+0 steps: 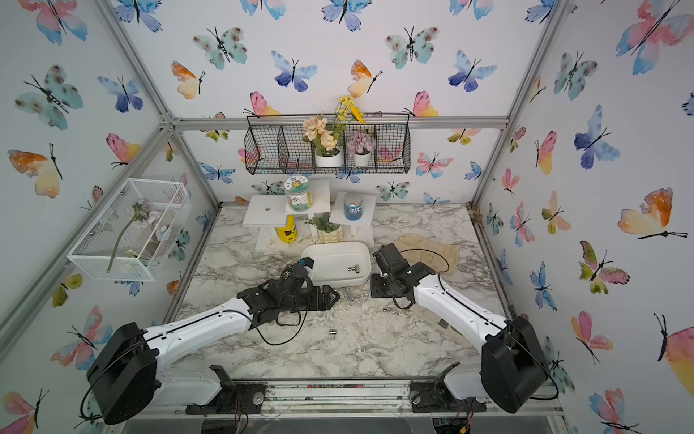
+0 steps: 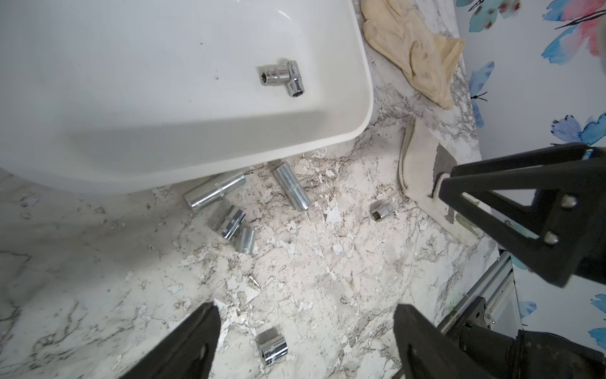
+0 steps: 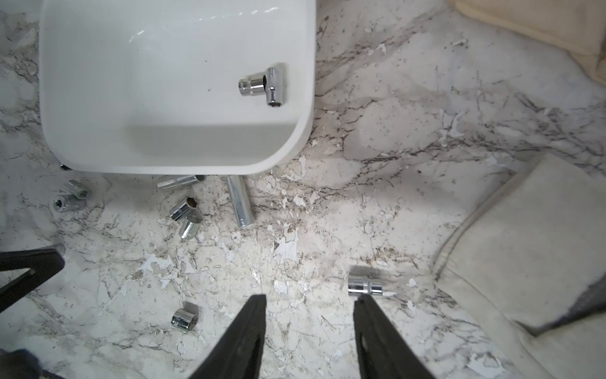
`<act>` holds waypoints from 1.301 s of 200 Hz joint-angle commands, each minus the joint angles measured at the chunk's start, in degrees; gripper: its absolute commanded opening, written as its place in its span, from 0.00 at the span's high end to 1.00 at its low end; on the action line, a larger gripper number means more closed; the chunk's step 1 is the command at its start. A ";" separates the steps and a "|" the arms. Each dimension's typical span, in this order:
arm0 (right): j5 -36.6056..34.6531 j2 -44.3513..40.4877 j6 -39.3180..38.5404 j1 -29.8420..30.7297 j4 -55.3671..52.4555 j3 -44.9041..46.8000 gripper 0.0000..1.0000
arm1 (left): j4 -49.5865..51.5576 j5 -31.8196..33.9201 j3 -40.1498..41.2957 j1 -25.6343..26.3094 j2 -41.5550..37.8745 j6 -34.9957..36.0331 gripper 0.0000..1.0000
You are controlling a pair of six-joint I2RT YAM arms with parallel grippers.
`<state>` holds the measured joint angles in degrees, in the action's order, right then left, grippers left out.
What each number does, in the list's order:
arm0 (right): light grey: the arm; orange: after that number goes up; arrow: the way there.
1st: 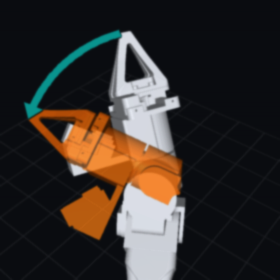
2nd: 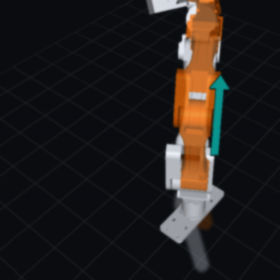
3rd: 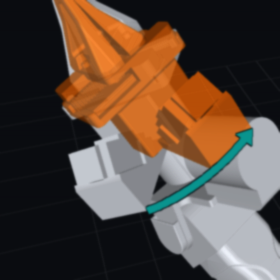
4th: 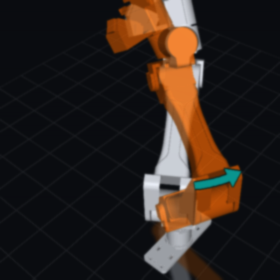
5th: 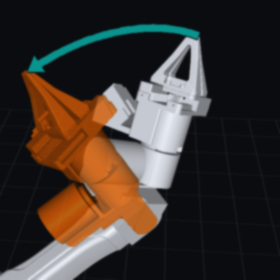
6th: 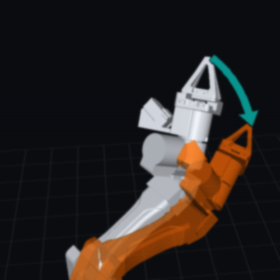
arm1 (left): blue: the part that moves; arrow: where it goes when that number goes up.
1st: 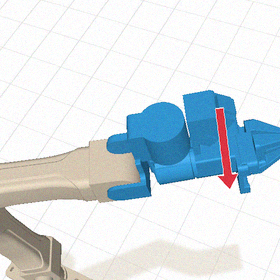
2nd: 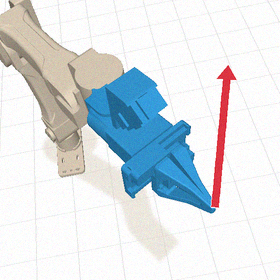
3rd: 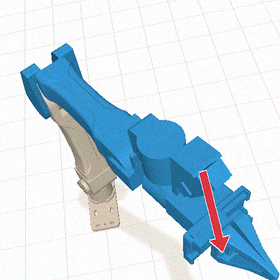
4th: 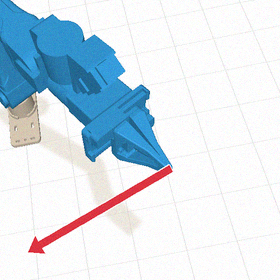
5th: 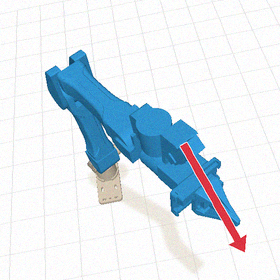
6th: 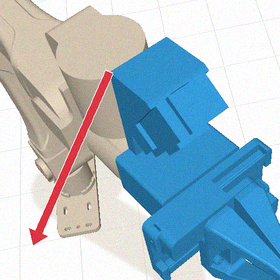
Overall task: Put the socket on the desktop into the storage box
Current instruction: Pick up the socket head from the center of the board.
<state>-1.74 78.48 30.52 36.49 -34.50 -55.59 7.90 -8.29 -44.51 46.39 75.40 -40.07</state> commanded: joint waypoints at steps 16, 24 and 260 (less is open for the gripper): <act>-1.98 -0.28 0.09 0.42 -2.02 2.98 0.51 | -1.31 -0.06 0.54 1.98 0.11 -1.33 0.12; -2.12 0.17 0.07 0.42 -2.21 3.27 0.51 | -1.73 -0.05 0.95 2.27 0.19 -1.65 0.12; -4.68 13.01 -1.15 0.42 3.46 7.43 0.50 | -4.54 0.52 1.62 7.24 4.02 -4.22 0.13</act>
<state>-4.95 90.21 30.30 36.49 -31.83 -48.90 3.25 -8.25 -42.63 53.39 78.94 -44.05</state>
